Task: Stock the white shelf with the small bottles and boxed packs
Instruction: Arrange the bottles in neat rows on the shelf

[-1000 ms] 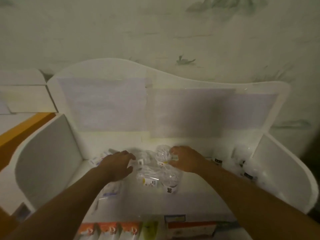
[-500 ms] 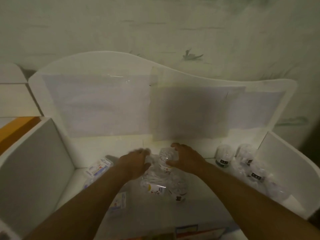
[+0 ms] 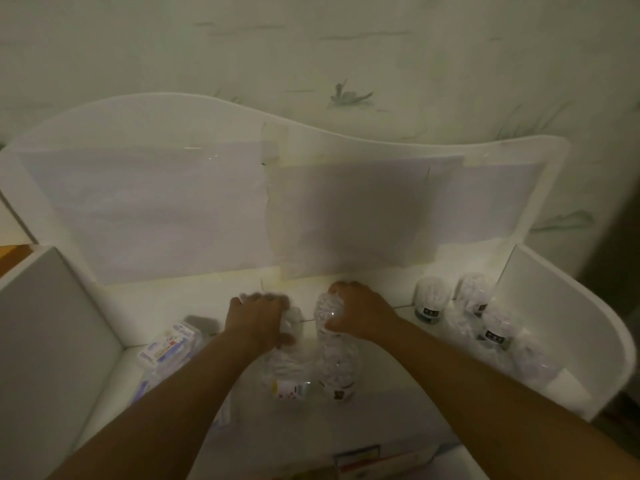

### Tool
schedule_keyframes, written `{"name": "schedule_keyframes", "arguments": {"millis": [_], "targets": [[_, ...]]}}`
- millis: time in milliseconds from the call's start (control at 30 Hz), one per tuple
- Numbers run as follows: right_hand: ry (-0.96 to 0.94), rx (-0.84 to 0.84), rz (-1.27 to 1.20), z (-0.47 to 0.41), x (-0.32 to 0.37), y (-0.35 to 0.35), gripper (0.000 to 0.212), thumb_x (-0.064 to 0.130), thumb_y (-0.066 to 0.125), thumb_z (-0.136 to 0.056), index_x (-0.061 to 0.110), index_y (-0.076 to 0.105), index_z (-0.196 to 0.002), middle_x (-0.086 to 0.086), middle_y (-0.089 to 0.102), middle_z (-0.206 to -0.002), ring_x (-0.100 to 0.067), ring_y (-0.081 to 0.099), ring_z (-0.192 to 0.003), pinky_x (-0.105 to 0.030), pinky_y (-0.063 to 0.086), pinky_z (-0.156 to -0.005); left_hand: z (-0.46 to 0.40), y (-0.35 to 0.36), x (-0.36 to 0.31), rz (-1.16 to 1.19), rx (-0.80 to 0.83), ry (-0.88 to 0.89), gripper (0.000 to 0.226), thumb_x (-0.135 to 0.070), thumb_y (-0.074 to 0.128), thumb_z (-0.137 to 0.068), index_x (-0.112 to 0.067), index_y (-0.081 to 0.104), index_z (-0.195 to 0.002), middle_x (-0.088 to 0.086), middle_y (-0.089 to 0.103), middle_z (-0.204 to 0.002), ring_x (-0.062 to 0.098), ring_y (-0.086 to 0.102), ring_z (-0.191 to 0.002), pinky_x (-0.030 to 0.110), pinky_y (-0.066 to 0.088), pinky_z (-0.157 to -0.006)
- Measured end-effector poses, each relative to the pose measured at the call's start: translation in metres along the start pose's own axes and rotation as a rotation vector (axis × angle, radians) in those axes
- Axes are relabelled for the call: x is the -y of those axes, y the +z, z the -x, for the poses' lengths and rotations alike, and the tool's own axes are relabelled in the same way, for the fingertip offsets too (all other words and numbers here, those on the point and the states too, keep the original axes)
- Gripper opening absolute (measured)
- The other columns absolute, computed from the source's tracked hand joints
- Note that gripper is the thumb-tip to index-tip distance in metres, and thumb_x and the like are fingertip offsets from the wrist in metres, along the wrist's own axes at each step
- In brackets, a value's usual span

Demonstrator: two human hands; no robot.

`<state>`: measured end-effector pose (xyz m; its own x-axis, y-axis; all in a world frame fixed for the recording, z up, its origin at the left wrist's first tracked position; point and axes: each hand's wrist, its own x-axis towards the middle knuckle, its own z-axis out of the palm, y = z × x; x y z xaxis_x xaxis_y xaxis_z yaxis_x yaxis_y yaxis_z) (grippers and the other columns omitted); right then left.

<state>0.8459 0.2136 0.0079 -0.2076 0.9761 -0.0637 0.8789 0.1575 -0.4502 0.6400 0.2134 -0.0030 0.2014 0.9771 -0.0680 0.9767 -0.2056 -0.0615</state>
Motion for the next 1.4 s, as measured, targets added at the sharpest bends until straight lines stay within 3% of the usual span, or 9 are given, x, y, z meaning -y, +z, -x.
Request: {"name": "schedule_keyframes", "arguments": {"millis": [233,500,667,833,1033,1200,1300,1400], "targets": [[0.013,-0.007,0.019,0.007,-0.021,-0.012,0.073,0.035,0.074,-0.076,0.024,0.042,-0.141,-0.005,0.050,-0.140,-0.025,0.050,-0.125,-0.033,0.042,-0.098,0.000,-0.011,-0.009,0.386,-0.052,0.036,0.052,-0.057,0.070,-0.074,-0.033,0.045,-0.113,-0.005,0.062,-0.113,0.017,0.058,-0.090,0.033,0.050,-0.082],[0.009,-0.012,0.036,0.009,-0.027,-0.014,0.072,0.038,0.075,-0.076,0.026,0.042,-0.139,-0.002,0.054,-0.136,-0.024,0.054,-0.120,-0.034,0.046,-0.091,0.000,-0.006,0.002,0.712,-0.024,0.025,0.050,-0.048,0.076,-0.075,-0.026,0.046,-0.109,-0.003,0.060,-0.111,0.018,0.061,-0.099,0.037,0.052,-0.089],[-0.007,-0.020,0.004,0.010,-0.028,-0.013,0.073,0.035,0.076,-0.076,0.022,0.044,-0.140,-0.004,0.053,-0.138,-0.024,0.052,-0.123,-0.034,0.045,-0.097,0.003,0.005,0.012,0.887,0.033,0.022,0.045,-0.028,0.081,-0.074,-0.023,0.049,-0.106,0.005,0.058,-0.114,0.024,0.065,-0.096,0.047,0.051,-0.093],[-0.017,-0.012,0.006,0.010,-0.029,-0.010,0.072,0.032,0.074,-0.079,0.019,0.041,-0.142,-0.006,0.050,-0.142,-0.025,0.049,-0.126,-0.032,0.040,-0.100,0.008,0.010,0.011,0.738,0.004,0.000,0.051,-0.042,0.077,-0.076,-0.024,0.046,-0.112,-0.003,0.058,-0.114,0.014,0.065,-0.092,0.026,0.049,-0.083],[-0.048,-0.028,0.015,0.020,-0.023,-0.014,0.074,0.033,0.064,-0.087,0.020,0.029,-0.150,-0.004,0.034,-0.155,-0.026,0.037,-0.138,-0.035,0.034,-0.110,0.011,0.006,0.005,0.612,0.000,-0.033,0.058,-0.050,0.073,-0.077,-0.026,0.039,-0.117,-0.003,0.054,-0.116,0.017,0.058,-0.100,0.034,0.051,-0.091],[-0.068,-0.078,0.035,0.030,-0.015,-0.018,0.059,0.040,0.060,-0.089,0.024,0.041,-0.143,-0.002,0.039,-0.148,-0.027,0.040,-0.131,-0.040,0.039,-0.106,0.017,0.000,0.005,0.580,-0.079,-0.063,0.077,-0.059,0.071,-0.073,-0.022,0.036,-0.131,0.001,0.038,-0.128,0.023,0.051,-0.112,0.033,0.046,-0.096],[-0.088,-0.094,0.055,0.040,-0.007,-0.019,0.051,0.040,0.061,-0.089,0.024,0.049,-0.136,-0.001,0.044,-0.144,-0.024,0.040,-0.128,-0.039,0.039,-0.105,0.028,-0.009,0.006,0.512,-0.268,0.073,0.040,-0.050,0.066,-0.082,-0.025,0.047,-0.106,-0.002,0.046,-0.110,0.015,0.050,-0.093,0.027,0.045,-0.083],[-0.110,-0.127,0.110,0.049,0.001,-0.017,0.047,0.039,0.061,-0.089,0.023,0.052,-0.132,0.000,0.045,-0.143,-0.025,0.038,-0.129,-0.040,0.038,-0.106,0.038,-0.015,0.004,0.513,-0.224,0.227,0.019,-0.047,0.059,-0.089,-0.028,0.056,-0.091,-0.009,0.055,-0.090,0.003,0.051,-0.076,0.022,0.039,-0.070]]}}
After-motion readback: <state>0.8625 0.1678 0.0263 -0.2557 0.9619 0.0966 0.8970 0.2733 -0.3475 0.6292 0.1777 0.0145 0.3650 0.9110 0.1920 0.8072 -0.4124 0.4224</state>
